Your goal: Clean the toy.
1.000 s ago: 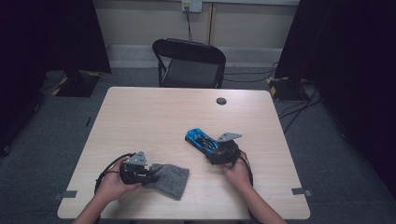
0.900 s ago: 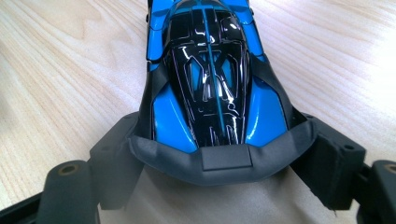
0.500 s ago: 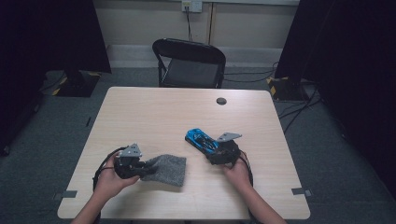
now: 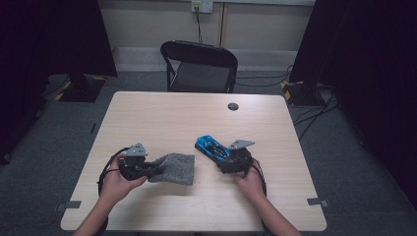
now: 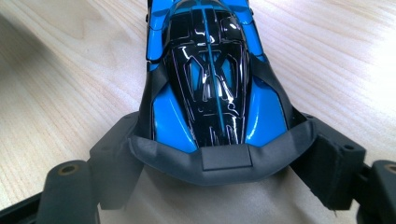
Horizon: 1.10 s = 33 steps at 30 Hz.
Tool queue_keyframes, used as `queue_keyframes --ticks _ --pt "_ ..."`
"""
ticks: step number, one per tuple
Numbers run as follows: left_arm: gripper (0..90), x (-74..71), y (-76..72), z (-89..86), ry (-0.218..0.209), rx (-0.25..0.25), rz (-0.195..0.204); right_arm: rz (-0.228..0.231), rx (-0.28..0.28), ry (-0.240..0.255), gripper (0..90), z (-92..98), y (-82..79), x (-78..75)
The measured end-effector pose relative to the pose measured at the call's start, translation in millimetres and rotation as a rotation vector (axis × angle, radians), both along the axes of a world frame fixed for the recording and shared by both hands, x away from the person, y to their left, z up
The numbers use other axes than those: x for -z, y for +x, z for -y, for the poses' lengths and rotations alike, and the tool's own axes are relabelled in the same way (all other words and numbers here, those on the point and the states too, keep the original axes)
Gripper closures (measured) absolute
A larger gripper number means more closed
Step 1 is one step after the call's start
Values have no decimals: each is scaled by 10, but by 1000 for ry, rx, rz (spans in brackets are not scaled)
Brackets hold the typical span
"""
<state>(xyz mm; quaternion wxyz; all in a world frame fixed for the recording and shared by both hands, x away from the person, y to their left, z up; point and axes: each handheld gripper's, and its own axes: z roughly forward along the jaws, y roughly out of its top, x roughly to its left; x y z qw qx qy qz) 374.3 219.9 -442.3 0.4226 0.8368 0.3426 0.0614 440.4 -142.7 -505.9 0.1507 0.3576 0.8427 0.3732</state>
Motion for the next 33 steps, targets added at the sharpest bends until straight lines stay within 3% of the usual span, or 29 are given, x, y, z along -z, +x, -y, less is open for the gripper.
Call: queue_keyframes --ticks 6,13,22,33 --pt "786 -44 78 52 -20 -20 -4 0 -1 1 229 1 0 0" --pt "785 -79 290 173 -38 -66 1 0 0 -1 230 2 -2 0" --pt "786 -168 468 477 -18 -50 28 1 1 -1 231 2 -4 0" --pt "786 -210 597 636 -18 -62 30 1 2 -1 232 2 -4 0"
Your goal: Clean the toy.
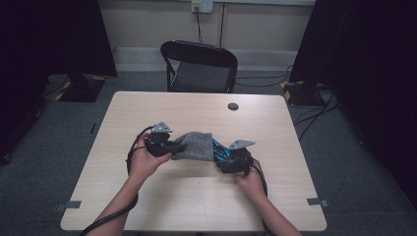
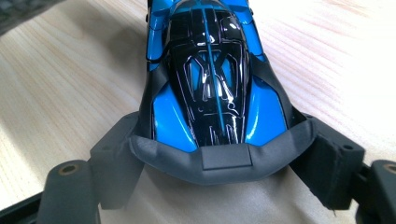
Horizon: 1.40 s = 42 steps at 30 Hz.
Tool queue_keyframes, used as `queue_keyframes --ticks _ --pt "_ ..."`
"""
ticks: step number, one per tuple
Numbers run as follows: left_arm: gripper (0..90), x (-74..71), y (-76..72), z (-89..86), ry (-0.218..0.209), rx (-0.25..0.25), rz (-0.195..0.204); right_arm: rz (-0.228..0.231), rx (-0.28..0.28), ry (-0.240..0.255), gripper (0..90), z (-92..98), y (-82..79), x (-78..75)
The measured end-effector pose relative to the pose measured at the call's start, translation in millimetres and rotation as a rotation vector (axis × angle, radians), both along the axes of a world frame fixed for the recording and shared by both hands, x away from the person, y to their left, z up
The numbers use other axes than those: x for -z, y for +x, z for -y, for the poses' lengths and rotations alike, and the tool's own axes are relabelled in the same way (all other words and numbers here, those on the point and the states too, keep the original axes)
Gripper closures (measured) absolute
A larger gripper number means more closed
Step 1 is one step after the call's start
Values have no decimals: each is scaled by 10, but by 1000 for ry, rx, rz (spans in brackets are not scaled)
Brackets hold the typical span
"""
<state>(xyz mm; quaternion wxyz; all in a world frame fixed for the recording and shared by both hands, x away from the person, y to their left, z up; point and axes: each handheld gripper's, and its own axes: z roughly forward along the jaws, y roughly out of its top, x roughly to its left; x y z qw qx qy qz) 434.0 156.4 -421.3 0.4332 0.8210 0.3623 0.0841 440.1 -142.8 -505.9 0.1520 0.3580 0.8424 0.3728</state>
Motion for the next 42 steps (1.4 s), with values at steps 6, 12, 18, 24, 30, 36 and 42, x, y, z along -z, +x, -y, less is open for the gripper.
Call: queue_keyframes --ticks 6,12,18,24,30,36,42 --pt "786 -19 61 82 8 -2 4 0 0 0 232 0 0 0" --pt "786 -15 132 177 -1 -9 16 1 0 0 232 0 0 0" --pt "786 10 180 317 2 4 13 0 0 0 232 0 0 0" --pt "786 44 210 488 13 44 5 -1 -2 0 232 1 1 0" --pt "786 104 188 683 42 84 0 -1 -2 0 232 1 1 0" --pt "785 205 200 794 100 109 -9 -1 -2 0 232 1 0 0" --pt "785 239 255 812 153 82 9 -1 -2 0 232 1 0 0"
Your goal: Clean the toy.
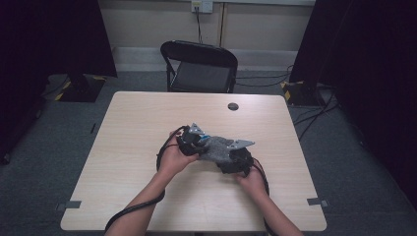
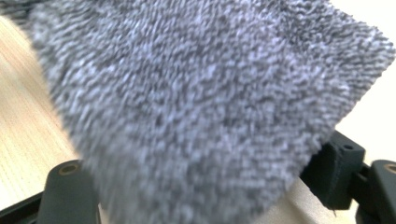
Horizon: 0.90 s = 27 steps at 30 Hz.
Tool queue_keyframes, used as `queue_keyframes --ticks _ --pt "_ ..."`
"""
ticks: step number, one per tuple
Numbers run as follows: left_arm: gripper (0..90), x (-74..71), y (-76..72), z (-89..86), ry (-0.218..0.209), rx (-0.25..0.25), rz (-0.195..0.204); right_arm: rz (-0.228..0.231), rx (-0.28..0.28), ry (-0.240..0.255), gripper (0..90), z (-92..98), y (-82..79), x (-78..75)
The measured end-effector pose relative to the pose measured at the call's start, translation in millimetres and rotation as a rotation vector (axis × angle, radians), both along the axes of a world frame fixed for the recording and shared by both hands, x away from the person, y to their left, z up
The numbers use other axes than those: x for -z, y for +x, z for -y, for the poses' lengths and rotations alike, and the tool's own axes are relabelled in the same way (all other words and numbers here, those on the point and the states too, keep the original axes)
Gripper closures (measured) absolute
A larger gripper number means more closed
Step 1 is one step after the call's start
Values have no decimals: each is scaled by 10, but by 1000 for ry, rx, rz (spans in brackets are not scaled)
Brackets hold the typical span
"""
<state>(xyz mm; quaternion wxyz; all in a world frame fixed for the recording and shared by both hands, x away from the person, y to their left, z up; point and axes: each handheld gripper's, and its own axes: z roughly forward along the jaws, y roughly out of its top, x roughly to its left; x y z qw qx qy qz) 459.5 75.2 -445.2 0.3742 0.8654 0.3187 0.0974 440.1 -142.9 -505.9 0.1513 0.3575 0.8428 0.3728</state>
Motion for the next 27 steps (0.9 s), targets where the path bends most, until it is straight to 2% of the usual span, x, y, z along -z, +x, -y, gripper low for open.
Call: queue_keyframes --ticks 4,17,27 --pt "786 15 62 -16 26 -13 6 0 0 0 232 0 0 0" --pt "786 72 325 -137 71 -83 -25 0 0 0 232 0 0 0" --pt "786 132 456 -243 77 -142 -45 0 0 1 232 0 0 0"
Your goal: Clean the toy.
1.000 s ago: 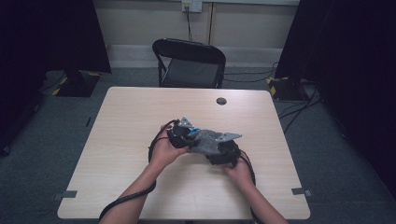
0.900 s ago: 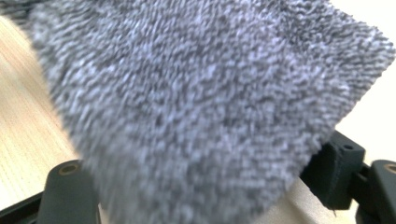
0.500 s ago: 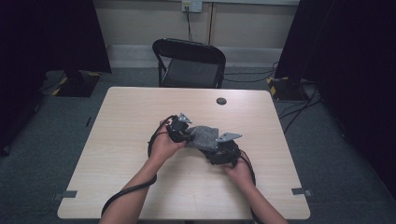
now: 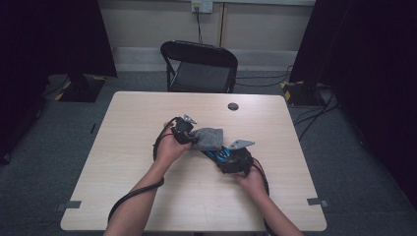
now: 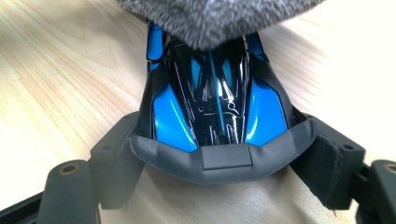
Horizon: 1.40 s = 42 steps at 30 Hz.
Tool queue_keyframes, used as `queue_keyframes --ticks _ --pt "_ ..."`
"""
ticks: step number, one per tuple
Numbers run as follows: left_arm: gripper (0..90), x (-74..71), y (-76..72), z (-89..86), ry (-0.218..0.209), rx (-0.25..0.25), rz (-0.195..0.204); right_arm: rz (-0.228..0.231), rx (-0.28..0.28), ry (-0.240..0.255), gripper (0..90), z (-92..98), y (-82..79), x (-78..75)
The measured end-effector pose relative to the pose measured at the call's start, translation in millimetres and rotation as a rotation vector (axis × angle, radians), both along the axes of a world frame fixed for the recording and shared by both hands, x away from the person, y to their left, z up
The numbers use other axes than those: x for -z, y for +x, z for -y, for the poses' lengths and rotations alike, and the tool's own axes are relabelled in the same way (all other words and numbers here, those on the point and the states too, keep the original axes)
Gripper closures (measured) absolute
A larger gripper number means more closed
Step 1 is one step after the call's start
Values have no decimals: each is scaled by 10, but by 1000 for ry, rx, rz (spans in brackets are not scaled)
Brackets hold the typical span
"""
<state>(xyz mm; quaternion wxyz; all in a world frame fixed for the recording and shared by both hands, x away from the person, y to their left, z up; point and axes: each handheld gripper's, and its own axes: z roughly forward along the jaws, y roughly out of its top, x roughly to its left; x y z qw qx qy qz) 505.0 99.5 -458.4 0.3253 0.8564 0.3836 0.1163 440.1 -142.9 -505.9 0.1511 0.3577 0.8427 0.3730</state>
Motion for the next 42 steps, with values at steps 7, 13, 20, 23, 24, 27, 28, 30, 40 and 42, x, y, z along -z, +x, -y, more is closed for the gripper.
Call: queue_keyframes --ticks 7,13,20,23,24,27,28,30,40,42 --pt "786 60 92 -130 15 -79 -1 0 0 0 232 0 0 0" --pt "786 87 125 -233 36 -116 -1 0 0 0 232 0 0 0" --pt "787 83 163 -383 69 -184 -3 0 0 0 232 0 0 0" --pt "787 51 158 -491 71 -211 2 0 0 0 232 0 0 0" --pt "787 36 157 -535 79 -217 6 0 0 1 232 0 0 0" --pt "787 -1 145 -664 68 -247 12 0 0 1 232 0 0 0" --pt "787 -20 140 -707 65 -255 14 0 0 0 232 0 0 0" --pt "787 -61 129 -770 48 -268 16 0 0 1 232 0 0 0" --pt "786 -368 23 -839 -57 -249 59 0 0 0 232 0 0 0" --pt "786 -422 -7 -808 -72 -234 69 0 0 0 232 0 0 0"
